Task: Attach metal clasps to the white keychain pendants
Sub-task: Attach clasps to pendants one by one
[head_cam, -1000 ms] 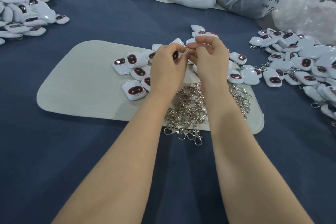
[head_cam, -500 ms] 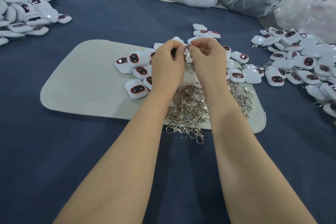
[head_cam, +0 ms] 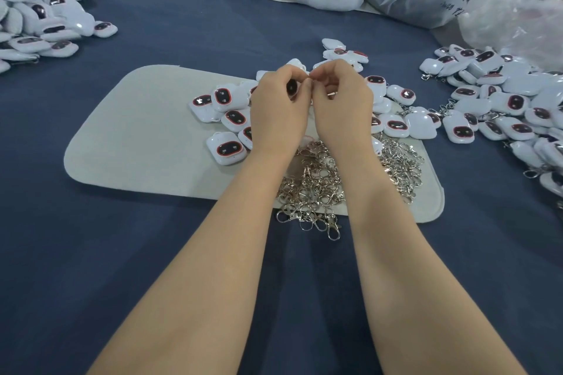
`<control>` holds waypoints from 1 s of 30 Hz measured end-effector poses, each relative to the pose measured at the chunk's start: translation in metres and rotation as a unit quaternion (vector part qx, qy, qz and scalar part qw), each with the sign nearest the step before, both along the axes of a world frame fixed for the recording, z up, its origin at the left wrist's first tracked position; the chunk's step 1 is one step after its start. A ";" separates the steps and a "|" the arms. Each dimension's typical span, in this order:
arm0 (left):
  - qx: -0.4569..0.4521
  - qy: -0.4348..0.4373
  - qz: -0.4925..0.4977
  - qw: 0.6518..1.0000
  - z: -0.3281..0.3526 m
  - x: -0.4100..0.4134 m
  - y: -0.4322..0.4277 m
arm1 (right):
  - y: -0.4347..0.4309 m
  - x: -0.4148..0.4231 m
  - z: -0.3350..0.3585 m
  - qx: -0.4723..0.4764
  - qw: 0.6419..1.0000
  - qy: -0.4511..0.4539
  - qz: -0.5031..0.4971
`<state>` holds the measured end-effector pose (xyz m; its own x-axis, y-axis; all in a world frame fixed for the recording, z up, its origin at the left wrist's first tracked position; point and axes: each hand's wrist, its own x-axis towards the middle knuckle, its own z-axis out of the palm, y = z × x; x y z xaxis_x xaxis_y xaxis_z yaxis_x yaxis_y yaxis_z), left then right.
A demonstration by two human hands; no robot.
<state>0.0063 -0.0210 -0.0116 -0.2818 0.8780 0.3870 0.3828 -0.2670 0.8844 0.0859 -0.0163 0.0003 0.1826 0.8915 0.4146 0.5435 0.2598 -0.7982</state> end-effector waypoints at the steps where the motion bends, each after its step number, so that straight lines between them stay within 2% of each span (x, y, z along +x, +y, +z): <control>1: -0.002 0.000 -0.001 1.000 0.000 0.000 0.000 | 0.000 0.000 0.000 0.003 1.000 -0.003 -0.002; 21: -0.010 0.011 -0.005 1.000 0.000 0.003 0.000 | -0.002 -0.001 -0.001 0.035 0.999 0.021 -0.003; 30: -0.006 0.011 0.019 1.000 -0.001 0.001 0.002 | 0.000 0.001 -0.002 -0.007 1.000 0.009 -0.001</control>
